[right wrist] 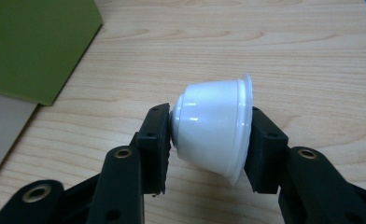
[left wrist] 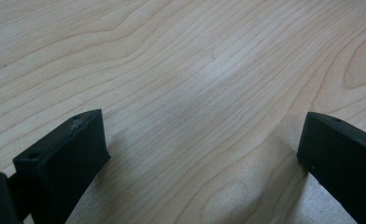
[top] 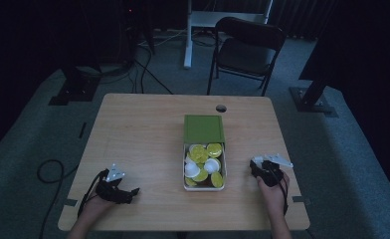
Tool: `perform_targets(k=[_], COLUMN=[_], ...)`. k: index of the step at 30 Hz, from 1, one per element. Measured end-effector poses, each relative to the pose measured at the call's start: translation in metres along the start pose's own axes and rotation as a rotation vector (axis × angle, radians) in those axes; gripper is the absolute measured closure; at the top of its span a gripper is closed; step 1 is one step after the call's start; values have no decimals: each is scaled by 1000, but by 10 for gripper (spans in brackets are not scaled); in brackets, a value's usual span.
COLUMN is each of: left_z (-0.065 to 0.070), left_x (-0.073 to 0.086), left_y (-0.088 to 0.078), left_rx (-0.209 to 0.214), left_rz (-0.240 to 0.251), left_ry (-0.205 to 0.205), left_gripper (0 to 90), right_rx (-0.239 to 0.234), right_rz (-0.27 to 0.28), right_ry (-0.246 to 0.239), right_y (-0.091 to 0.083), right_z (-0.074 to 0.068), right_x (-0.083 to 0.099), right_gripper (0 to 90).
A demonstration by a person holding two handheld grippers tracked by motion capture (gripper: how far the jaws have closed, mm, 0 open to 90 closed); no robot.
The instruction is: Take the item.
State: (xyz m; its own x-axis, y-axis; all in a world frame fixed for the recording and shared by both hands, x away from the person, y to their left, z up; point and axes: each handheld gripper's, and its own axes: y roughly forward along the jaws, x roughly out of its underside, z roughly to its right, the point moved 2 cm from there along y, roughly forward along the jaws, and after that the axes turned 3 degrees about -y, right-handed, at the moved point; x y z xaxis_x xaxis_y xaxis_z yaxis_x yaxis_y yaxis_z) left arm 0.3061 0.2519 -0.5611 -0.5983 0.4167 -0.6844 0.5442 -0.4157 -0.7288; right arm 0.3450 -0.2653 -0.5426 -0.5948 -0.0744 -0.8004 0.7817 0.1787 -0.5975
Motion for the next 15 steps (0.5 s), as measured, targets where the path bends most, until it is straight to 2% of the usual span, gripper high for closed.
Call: perform_targets(k=[15], left_z=[0], left_x=[0], left_y=[0], left_rx=[0], left_rz=[0], left_ry=[0], left_gripper=[15], right_rx=[7], right_rz=[-30], right_ry=[-19], right_y=[6], right_z=[0], right_x=[5], right_gripper=[553])
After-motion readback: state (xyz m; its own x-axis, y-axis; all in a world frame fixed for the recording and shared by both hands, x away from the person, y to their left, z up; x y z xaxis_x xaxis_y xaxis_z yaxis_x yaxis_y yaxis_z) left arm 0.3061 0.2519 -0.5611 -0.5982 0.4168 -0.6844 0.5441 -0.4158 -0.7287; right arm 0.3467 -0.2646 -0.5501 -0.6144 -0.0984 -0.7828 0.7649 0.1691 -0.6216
